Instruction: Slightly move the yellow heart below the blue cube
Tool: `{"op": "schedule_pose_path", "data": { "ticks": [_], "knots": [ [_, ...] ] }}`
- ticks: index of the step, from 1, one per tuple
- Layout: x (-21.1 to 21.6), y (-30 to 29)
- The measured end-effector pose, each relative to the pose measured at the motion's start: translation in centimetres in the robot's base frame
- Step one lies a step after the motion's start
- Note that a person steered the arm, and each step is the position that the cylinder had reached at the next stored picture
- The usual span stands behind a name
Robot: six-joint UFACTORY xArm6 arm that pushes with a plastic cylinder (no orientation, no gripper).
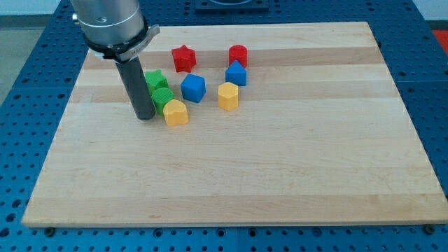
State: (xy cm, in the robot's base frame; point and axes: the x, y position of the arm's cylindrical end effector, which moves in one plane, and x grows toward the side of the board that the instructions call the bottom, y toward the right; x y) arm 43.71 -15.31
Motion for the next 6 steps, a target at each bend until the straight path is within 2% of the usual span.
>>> {"op": "schedule_pose_path", "data": {
  "ticks": [2,4,5,6],
  "knots": [
    [4.7,8.7],
    [4.4,16.7],
    [0.8,17.0],
    [0.1,17.0]
  ]
}}
